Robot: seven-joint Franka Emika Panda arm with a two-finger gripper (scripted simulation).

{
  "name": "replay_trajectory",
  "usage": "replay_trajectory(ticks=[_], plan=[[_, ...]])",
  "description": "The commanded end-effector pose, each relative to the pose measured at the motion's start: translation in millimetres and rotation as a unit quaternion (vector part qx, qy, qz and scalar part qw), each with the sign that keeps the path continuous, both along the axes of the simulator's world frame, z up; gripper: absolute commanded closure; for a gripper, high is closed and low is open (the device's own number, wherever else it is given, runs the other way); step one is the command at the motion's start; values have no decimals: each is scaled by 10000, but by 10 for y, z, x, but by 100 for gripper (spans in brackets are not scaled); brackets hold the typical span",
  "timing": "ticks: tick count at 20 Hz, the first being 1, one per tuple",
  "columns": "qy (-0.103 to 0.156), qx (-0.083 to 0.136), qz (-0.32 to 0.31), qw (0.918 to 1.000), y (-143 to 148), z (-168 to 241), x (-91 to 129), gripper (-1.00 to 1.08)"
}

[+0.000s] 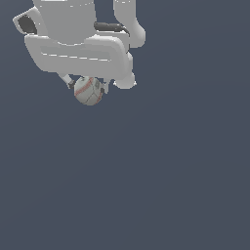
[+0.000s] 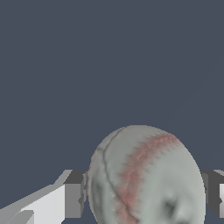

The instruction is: Pick up the object and move it to a goal position.

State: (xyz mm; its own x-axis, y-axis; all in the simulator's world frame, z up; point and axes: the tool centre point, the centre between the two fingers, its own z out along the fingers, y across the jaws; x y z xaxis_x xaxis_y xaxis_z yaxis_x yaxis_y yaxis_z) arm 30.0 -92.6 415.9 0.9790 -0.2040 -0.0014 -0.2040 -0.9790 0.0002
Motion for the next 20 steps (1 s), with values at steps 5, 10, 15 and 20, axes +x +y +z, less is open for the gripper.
replay_trajectory(ticks=[5,10,15,20], plan=[[-7,-1,1,10000,-60,356,85,108],[-7,-1,1,10000,-89,514,129,108],[-7,-1,1,10000,-105,603,157,108],[-7,-1,1,10000,-111,638,171,108]])
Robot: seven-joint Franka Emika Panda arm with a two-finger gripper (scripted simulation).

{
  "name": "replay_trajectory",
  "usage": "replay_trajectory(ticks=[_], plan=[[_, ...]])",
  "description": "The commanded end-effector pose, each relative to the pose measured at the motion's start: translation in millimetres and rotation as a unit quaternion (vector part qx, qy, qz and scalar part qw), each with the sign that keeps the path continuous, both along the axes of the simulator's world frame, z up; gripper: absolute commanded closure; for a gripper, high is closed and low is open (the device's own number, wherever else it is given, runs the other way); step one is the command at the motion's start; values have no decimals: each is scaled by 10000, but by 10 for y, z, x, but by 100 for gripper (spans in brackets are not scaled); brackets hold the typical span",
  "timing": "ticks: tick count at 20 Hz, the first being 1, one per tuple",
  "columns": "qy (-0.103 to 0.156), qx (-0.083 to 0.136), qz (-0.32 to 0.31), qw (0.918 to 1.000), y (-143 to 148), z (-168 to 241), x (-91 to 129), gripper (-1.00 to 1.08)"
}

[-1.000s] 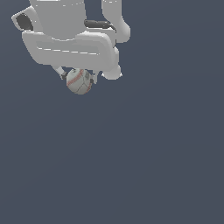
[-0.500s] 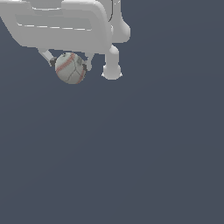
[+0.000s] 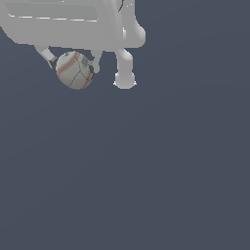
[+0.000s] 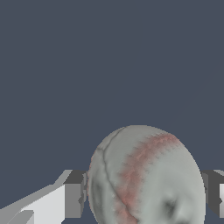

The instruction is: Pick up the object and move it to a goal position.

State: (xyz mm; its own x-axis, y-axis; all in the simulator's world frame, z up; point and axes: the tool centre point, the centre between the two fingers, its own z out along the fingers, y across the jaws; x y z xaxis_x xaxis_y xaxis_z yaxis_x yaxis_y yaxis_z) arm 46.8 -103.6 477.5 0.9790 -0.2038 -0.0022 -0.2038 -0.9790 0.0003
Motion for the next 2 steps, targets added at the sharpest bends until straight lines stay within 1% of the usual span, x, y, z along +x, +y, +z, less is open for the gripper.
replay_trajectory(ticks=[1,2], plan=[[-11,-2,1,10000,-2,25,4,108],[-11,-2,1,10000,-2,25,5,108]])
